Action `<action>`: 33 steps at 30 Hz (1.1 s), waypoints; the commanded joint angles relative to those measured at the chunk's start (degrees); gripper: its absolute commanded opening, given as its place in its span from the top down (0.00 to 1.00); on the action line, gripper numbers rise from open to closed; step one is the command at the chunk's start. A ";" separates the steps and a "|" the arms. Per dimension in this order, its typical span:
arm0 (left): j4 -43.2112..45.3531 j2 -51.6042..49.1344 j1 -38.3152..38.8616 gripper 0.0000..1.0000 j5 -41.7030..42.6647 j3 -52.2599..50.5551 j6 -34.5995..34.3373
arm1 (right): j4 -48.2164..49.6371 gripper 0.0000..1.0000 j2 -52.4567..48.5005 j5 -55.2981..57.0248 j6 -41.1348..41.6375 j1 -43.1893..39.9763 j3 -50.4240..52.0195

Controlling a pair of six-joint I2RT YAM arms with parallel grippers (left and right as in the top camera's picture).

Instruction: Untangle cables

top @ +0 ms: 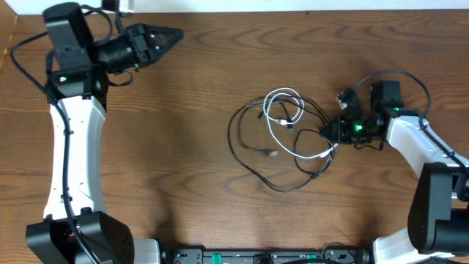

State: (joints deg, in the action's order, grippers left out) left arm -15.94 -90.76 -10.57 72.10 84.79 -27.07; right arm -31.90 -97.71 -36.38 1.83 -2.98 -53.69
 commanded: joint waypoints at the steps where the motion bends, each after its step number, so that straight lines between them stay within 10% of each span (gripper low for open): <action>1: 0.15 0.15 -1.27 0.93 0.90 1.05 -0.24 | 0.13 0.99 0.09 2.19 2.62 -1.07 1.01; 9: -11.13 0.15 5.33 0.93 -8.48 1.03 7.78 | 3.02 0.95 0.09 -3.08 2.97 -1.01 0.98; 17: -21.11 -1.88 22.29 0.75 -38.49 1.03 12.48 | 2.51 0.48 0.11 -3.02 3.78 -1.07 0.94; 33: -11.91 -24.83 36.96 0.61 -48.81 1.03 3.52 | -1.46 0.38 7.98 4.24 6.29 -1.05 0.59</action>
State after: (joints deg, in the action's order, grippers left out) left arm -28.82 -113.86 26.09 25.21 84.97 -19.73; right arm -32.77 -91.90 -34.74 7.25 -3.90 -52.75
